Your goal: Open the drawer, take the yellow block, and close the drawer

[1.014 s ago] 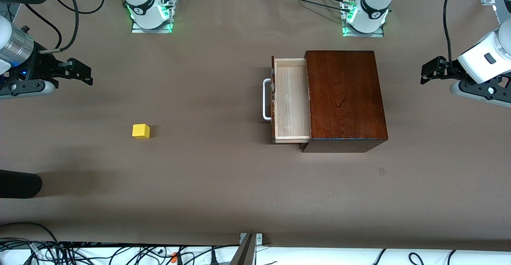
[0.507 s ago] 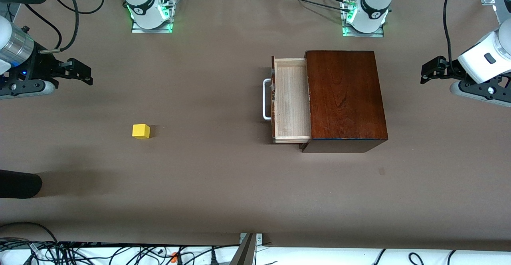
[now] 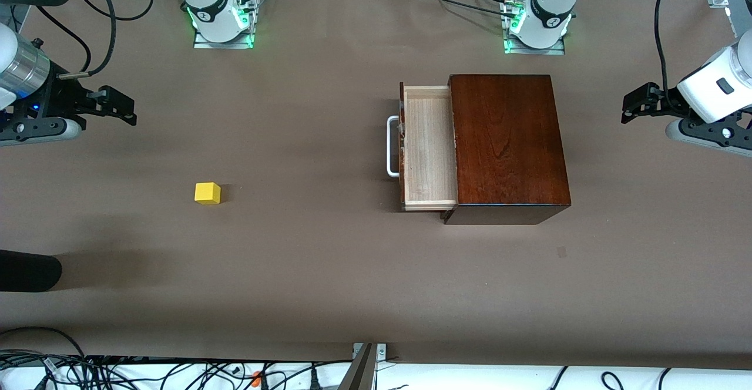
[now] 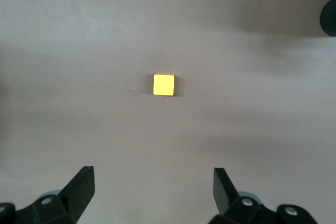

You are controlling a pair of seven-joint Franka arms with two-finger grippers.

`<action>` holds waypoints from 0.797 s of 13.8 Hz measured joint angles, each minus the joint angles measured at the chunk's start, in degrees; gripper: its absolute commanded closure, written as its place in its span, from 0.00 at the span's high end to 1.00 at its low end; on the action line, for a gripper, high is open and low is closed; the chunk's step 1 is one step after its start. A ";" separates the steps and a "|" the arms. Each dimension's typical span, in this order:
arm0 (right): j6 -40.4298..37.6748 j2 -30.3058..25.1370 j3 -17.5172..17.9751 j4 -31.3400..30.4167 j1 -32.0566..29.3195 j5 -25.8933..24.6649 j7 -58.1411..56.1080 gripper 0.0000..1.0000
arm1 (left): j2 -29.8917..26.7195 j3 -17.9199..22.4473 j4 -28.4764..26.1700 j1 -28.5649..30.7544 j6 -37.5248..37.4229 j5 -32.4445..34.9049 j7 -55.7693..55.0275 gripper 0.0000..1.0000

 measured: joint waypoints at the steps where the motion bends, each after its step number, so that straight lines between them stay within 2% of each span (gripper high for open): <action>1: 0.00 0.00 0.00 0.00 0.00 0.00 0.00 1.00 | 0.00 0.00 0.00 0.00 -0.13 0.00 0.00 1.00; 11: -0.08 0.00 0.00 0.00 0.00 0.00 0.00 1.00 | -0.11 -0.04 0.00 0.00 -0.57 0.00 0.00 1.00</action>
